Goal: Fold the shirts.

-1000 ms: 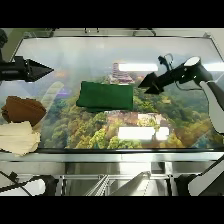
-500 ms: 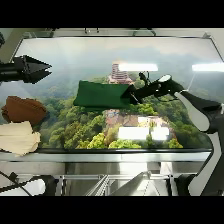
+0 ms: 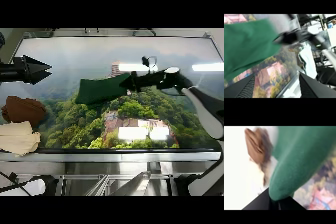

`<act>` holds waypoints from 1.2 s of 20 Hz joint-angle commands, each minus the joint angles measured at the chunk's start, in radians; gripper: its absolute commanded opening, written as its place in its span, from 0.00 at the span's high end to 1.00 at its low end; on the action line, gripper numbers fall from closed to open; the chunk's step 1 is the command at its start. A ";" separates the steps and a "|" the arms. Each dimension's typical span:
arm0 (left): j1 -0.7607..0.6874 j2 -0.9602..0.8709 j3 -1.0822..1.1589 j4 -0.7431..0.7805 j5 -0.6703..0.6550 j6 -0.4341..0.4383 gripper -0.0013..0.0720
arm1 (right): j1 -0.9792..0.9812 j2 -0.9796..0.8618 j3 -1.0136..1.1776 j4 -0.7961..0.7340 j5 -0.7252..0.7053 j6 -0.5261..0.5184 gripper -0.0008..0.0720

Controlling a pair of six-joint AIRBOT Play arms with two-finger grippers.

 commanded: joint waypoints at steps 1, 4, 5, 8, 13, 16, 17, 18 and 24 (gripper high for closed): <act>0.001 0.001 -0.001 0.001 -0.046 0.000 0.20 | -0.174 0.233 0.000 -0.167 -0.017 0.177 0.97; 0.001 0.001 -0.001 0.002 -0.068 0.000 0.20 | -0.459 0.404 0.000 -0.270 -0.004 0.319 0.97; 0.001 0.001 -0.001 0.002 -0.069 -0.004 0.20 | -0.550 0.446 0.000 -0.272 0.012 0.343 0.97; 0.001 0.001 -0.001 0.002 -0.068 -0.026 0.20 | -0.828 0.538 0.000 -0.318 0.114 0.446 0.97; 0.001 0.001 -0.001 0.002 -0.068 -0.027 0.20 | -1.205 0.555 -0.002 -0.718 0.362 0.529 0.97; 0.001 0.001 -0.001 0.002 -0.068 -0.045 0.20 | -1.334 0.555 -0.002 -1.084 0.426 0.542 0.97; 0.001 0.001 -0.001 0.002 -0.067 -0.045 0.20 | -1.361 0.555 -0.005 -1.202 0.426 0.550 0.97; 0.001 0.001 -0.001 0.002 -0.066 -0.045 0.20 | -1.389 0.555 -0.012 -1.252 0.416 0.568 0.97; -0.003 0.001 -0.001 0.002 -0.066 -0.045 0.20 | -1.447 0.537 -0.127 -1.276 0.327 0.565 0.33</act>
